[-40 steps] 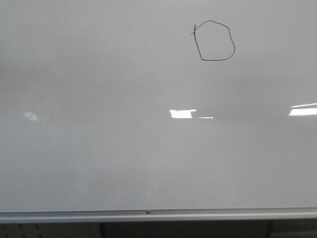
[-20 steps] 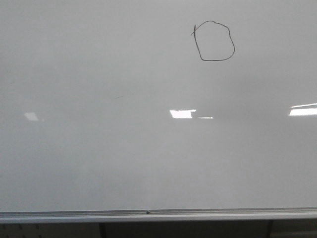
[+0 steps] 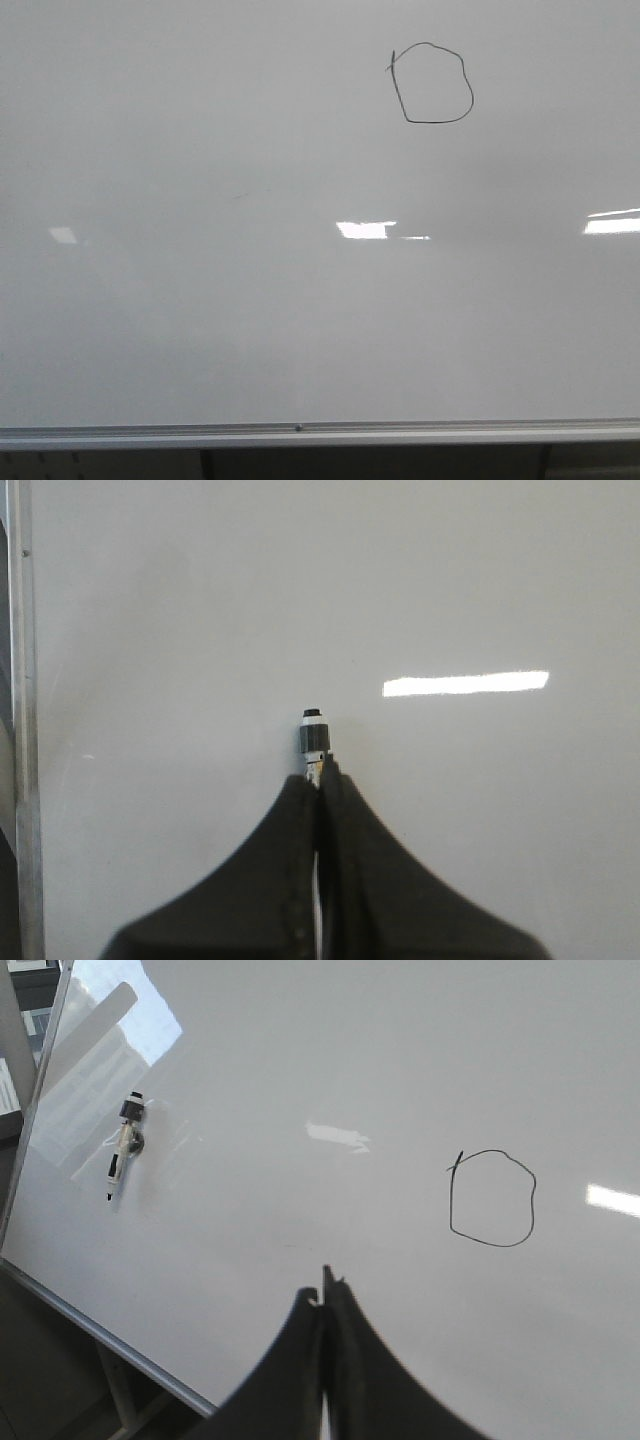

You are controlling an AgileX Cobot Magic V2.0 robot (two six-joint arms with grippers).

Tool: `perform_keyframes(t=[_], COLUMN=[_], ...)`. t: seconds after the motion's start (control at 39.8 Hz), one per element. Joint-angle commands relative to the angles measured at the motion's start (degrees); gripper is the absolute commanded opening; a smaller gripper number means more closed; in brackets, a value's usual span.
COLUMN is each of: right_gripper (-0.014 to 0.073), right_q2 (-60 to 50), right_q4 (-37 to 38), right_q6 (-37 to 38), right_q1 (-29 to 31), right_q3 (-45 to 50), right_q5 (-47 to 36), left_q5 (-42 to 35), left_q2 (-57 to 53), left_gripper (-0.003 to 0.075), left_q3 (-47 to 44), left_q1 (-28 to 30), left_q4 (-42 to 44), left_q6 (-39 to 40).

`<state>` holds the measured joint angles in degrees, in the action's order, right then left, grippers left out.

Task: Write number 0 on whiteboard

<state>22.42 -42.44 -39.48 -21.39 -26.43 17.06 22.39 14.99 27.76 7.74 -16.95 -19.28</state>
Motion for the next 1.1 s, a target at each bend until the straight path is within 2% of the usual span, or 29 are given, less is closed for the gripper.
perform_keyframes(t=[0.0, 0.58, 0.65, 0.83, 0.93, 1.08], right_gripper=[-0.0069, -0.0069, -0.0069, -0.0069, -0.0069, -0.0069], right_q2=[0.21, 0.21, 0.21, 0.21, 0.21, 0.21], right_q4=[-1.09, -1.09, -1.09, -1.09, -1.09, -1.09], right_q6=[0.04, 0.04, 0.04, 0.04, 0.04, 0.04], right_q1=[0.31, 0.31, 0.31, 0.31, 0.31, 0.31], right_q3=[-1.48, -1.48, -1.48, -1.48, -1.48, -1.48], right_q5=[-3.93, -3.93, -3.93, -3.93, -3.93, -3.93], left_q5=[-4.43, -6.29, -7.93, -12.1, -13.36, -15.58], left_q2=[0.14, -0.06, -1.43, -6.84, -11.4, -16.38], left_gripper=[-0.002, -0.002, -0.002, -0.002, -0.002, -0.002], left_q3=[1.54, 0.12, -1.93, -9.99, -15.22, -22.75], left_q1=[-0.35, -0.35, -0.65, -6.38, -8.49, -8.61], left_q4=[-1.16, -1.87, 0.1, 12.7, 13.3, 14.83], left_q6=[-0.11, 0.43, 3.82, 16.51, 17.08, 20.59])
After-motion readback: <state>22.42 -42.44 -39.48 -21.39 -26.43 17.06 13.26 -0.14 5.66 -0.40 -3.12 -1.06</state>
